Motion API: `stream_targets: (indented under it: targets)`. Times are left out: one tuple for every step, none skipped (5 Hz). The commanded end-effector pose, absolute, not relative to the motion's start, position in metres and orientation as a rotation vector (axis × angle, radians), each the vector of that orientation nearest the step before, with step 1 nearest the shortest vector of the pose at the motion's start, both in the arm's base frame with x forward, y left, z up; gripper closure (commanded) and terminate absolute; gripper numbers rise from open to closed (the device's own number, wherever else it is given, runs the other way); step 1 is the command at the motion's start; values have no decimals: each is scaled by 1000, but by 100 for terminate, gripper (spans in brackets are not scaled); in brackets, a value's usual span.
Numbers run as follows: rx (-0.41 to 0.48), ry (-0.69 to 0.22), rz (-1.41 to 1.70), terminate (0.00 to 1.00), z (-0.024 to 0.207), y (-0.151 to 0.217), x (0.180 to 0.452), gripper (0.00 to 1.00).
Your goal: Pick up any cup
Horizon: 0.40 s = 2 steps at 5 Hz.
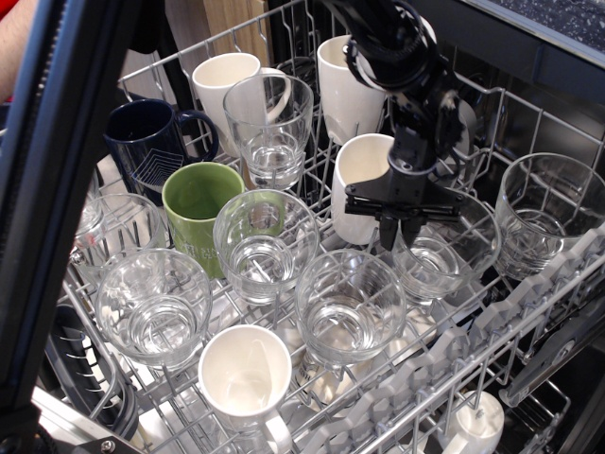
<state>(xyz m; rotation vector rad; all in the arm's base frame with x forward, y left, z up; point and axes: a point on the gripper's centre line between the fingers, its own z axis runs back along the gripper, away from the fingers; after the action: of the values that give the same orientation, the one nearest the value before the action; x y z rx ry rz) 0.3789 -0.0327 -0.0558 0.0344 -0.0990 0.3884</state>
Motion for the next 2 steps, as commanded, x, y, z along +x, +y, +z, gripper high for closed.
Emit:
stream_targets:
  targets:
    - [-51,-190,360,0,41,-50,400,100]
    - [-83,-167,352,0,64,-55,395,100]
